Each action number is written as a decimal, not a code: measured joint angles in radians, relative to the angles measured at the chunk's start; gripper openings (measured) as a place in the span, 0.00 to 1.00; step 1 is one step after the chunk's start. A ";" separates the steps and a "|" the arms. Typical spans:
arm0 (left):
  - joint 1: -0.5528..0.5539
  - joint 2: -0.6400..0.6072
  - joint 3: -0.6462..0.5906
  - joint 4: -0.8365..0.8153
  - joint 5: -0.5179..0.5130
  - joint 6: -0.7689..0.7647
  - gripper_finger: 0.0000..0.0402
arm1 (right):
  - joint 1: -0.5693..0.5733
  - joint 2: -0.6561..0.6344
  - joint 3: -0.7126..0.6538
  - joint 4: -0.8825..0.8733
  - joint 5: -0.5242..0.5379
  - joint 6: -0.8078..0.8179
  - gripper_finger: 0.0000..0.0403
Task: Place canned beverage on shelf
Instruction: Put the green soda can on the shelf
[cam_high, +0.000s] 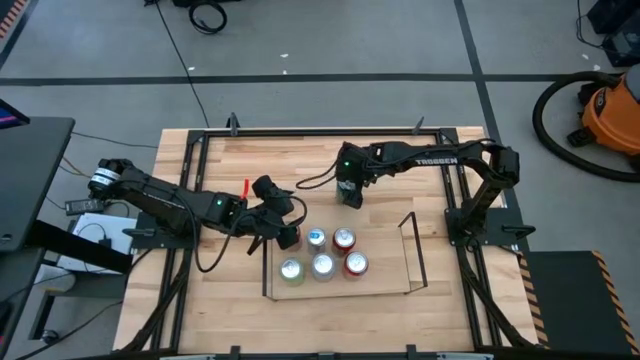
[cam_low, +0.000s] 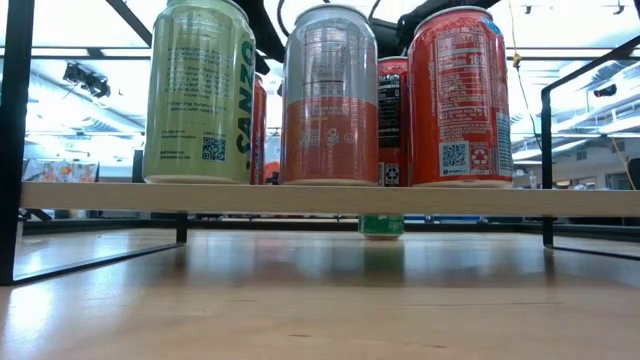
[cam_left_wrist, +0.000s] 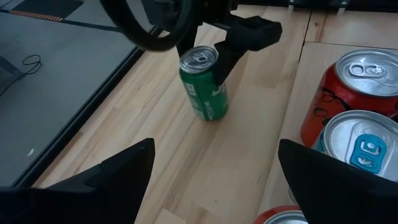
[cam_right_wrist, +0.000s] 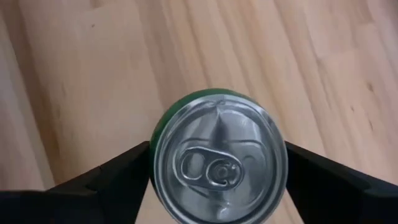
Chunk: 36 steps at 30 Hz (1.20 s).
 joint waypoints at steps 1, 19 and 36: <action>0.000 0.000 0.000 0.000 0.000 0.000 0.88 | -0.005 0.000 0.000 -0.003 -0.015 -0.023 0.83; 0.000 0.000 0.000 0.000 0.000 0.003 0.88 | 0.004 0.001 0.000 -0.038 -0.060 -0.770 0.86; 0.000 0.000 0.000 0.000 0.000 0.004 0.88 | 0.054 0.001 0.000 -0.038 0.065 -0.673 0.98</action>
